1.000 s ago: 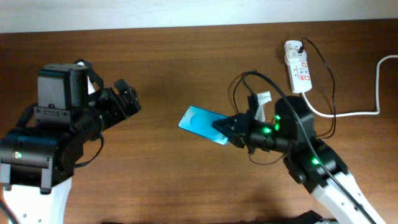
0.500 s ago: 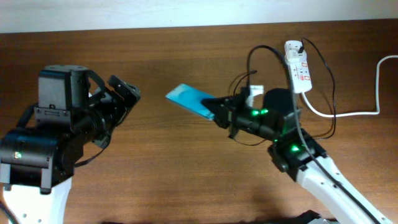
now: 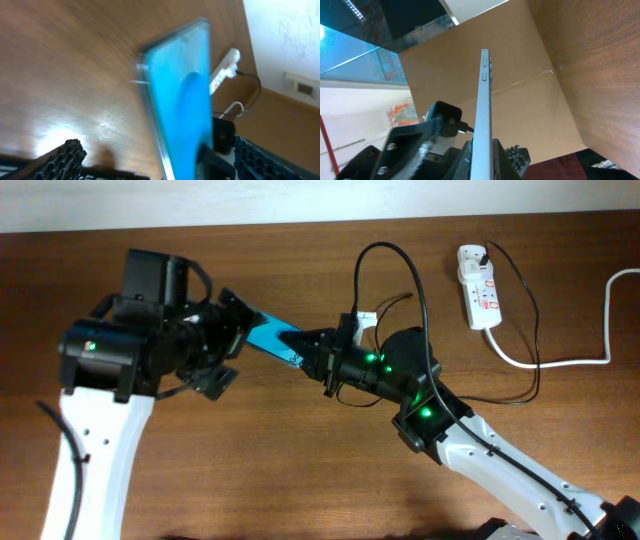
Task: Plug charger to phone and switch on socket
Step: 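Regrasp the phone's bottom end with the left gripper near the right gripper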
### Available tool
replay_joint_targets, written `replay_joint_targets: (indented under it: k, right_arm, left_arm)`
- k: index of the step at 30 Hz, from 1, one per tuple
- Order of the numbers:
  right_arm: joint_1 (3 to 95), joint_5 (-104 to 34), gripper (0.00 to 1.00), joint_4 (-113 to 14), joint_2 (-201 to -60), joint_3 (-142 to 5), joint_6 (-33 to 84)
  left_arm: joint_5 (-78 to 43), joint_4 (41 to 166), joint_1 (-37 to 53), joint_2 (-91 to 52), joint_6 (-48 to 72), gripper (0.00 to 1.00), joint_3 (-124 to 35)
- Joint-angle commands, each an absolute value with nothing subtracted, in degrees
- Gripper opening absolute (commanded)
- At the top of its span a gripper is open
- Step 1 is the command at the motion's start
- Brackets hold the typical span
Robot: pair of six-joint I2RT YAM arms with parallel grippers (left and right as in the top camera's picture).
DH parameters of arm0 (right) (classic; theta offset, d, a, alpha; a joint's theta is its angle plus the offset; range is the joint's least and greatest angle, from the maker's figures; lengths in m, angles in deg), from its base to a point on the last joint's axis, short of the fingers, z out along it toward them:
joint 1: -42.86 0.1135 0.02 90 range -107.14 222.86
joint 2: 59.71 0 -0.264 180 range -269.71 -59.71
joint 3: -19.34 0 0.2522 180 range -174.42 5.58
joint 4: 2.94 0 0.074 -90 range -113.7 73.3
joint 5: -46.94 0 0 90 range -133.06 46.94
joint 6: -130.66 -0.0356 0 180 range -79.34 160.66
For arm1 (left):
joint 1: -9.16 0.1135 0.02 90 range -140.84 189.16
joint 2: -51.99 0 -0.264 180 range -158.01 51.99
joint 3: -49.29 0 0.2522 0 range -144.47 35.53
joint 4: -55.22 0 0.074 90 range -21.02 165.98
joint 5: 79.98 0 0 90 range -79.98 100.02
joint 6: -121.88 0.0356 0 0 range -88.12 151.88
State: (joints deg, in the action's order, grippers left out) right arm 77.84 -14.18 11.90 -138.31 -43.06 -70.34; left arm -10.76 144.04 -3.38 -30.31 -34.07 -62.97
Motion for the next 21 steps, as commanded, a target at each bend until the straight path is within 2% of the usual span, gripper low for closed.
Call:
replay_joint_targets:
  k: [1, 3, 6, 9, 11, 14, 15, 18, 21]
  right_arm:
    - [78.1, -15.3, 0.04, 12.7, -137.9, -44.1, -70.8]
    - [78.1, -15.3, 0.04, 12.7, -137.9, -44.1, -70.8]
    - [78.1, -15.3, 0.04, 12.7, -137.9, -44.1, -70.8]
    - [78.1, -14.3, 0.04, 12.7, -137.9, -44.1, -71.4]
    - [78.1, -13.3, 0.04, 13.4, -137.9, -44.1, -72.5]
    - [78.1, -13.1, 0.04, 16.1, -137.9, -44.1, -72.8]
    - [78.1, -13.1, 0.04, 16.9, -137.9, -44.1, -73.2]
    - [78.1, -12.9, 0.04, 17.2, -137.9, -44.1, -74.6]
    - [78.1, -12.9, 0.04, 17.2, -137.9, -44.1, -75.4]
  left_arm:
    - [-12.9, 142.7, -5.5, -31.2, -35.8, 0.89, -63.5]
    - [-12.7, 142.7, -5.6, -31.3, -36.1, 0.8, -63.5]
    - [-12.7, 142.7, -5.6, -31.3, -38.7, 0.72, -63.5]
    - [-12.7, 141.7, -5.6, -31.3, -41.2, 0.7, -63.5]
    - [-12.2, 141.6, -5.6, -31.3, -42.8, 0.63, -63.5]
    - [-10.8, 141.4, -5.6, -31.3, -44.5, 0.61, -63.5]
    - [-10.0, 141.4, -5.6, -31.3, -45.8, 0.55, -63.5]
    - [-9.1, 140.6, -5.6, -31.3, -47.7, 0.5, -63.5]
    - [-9.1, 140.0, -5.6, -31.3, -50.0, 0.4, -63.5]
